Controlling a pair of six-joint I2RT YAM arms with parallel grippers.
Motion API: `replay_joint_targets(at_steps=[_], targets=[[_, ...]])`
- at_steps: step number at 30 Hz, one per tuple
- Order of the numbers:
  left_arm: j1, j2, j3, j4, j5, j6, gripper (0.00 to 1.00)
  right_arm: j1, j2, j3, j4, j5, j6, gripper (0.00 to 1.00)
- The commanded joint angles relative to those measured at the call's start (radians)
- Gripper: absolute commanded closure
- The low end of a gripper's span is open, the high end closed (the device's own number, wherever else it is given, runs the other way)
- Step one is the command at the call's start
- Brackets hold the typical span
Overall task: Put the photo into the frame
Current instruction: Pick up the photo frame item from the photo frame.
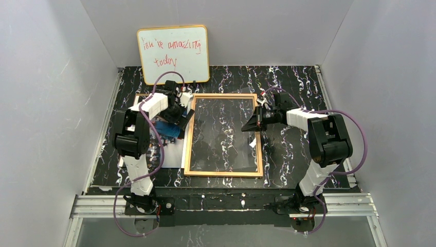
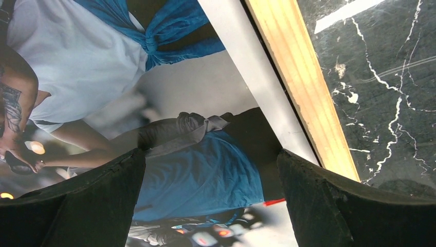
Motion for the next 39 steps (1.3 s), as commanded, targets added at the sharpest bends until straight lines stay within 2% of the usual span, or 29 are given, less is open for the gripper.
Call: replay_joint_targets(at_steps=[1,8,22,39], targets=[[-0.015,0.016,-0.027,-0.007,0.01,-0.004,0.02,0.012,-0.021,0.012,0.081,-0.017,0.003,0.99],[-0.026,0.021,-0.035,-0.006,0.007,-0.001,0.02,0.016,-0.105,-0.048,0.293,-0.037,0.056,0.99],[-0.027,0.016,-0.043,-0.01,-0.003,0.007,0.02,0.035,-0.093,-0.053,0.364,-0.083,0.071,0.99],[-0.014,0.017,-0.011,-0.045,0.052,-0.032,0.03,0.081,-0.132,-0.072,0.565,-0.106,0.166,0.99]])
